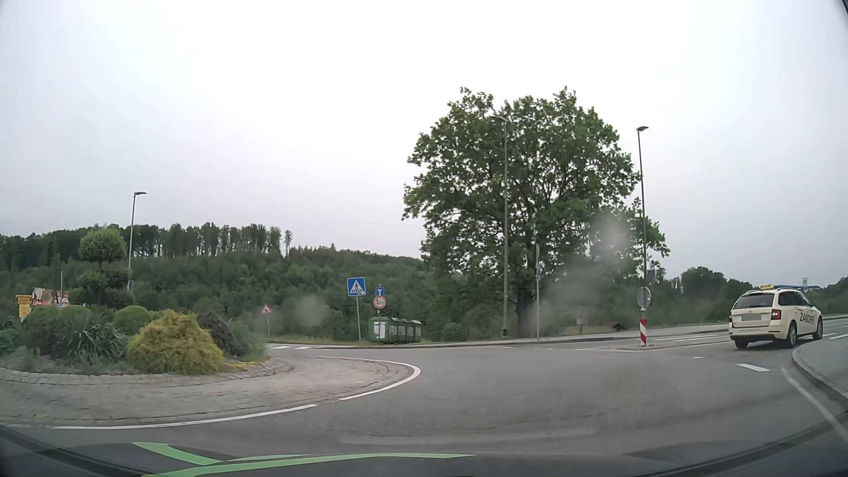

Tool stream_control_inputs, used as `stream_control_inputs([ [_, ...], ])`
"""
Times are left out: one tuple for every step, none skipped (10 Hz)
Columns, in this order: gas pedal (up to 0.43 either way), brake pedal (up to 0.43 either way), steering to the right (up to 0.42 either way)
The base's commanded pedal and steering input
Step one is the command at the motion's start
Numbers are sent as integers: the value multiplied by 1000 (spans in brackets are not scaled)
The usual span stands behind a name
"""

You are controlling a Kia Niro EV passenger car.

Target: Follow the waypoints while adhering to traffic rules and regulations

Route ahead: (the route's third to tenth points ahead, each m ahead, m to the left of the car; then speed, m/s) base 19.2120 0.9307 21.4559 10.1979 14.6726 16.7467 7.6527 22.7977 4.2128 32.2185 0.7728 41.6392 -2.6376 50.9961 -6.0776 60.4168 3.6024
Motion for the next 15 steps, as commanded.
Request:
stream_control_inputs([
  [358, 0, 236],
  [319, 0, 241],
  [311, 0, 245],
  [260, 0, 245],
  [228, 0, 244],
  [197, 0, 241],
  [138, 0, 228],
  [110, 0, 205],
  [79, 0, 174],
  [59, 0, 142],
  [28, 0, 101],
  [8, 0, 60],
  [0, 0, 32],
  [0, 0, -10],
  [0, 0, -54],
])
